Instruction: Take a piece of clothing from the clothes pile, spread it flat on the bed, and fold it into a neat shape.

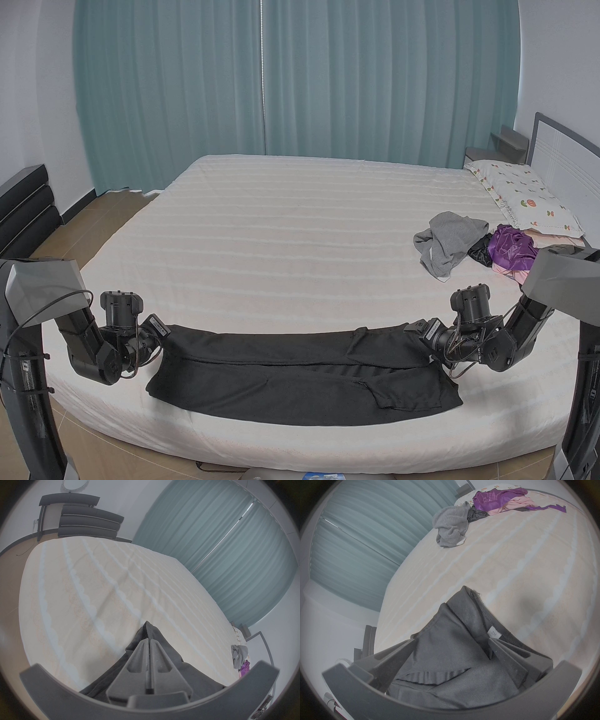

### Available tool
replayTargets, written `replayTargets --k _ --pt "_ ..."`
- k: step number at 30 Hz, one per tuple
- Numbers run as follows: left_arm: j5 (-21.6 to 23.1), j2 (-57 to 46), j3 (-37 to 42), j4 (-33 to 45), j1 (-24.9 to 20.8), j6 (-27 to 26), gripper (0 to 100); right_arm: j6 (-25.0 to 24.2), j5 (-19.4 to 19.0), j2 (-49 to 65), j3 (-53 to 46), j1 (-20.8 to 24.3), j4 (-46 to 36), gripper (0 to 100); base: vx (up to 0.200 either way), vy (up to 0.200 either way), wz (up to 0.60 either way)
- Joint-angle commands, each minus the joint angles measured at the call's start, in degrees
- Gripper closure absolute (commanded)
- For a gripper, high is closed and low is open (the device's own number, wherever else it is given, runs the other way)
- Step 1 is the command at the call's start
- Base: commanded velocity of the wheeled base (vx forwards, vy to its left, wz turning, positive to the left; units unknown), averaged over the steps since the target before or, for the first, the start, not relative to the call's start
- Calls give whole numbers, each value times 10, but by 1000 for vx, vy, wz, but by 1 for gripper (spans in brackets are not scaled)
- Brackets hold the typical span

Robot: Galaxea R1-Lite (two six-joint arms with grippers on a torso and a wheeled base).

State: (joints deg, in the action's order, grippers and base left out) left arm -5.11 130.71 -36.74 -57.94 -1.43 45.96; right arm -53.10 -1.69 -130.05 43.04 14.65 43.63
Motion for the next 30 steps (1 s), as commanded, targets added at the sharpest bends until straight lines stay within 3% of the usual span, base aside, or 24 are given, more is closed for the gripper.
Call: replayTargets --k 1,5,9,23,24,30 --pt "-1 -9 1 -3 -4 0 100 -1 4 -3 14 6 -24 0 0 0 0" --pt "-1 -12 3 -9 -4 0 100 -1 11 -10 24 6 -46 0 0 0 0" --pt "-2 -13 5 -9 -4 -3 100 12 42 -32 31 6 -50 0 0 0 0" --pt "-4 -22 22 -9 -4 -38 100 20 41 -40 35 7 -44 0 0 0 0" --pt "-4 -22 22 -9 -4 -38 100 25 41 -44 39 7 -44 100 0 0 0" --pt "-4 -22 21 -9 -4 -38 100 27 42 -49 46 7 -45 100 0 0 0"
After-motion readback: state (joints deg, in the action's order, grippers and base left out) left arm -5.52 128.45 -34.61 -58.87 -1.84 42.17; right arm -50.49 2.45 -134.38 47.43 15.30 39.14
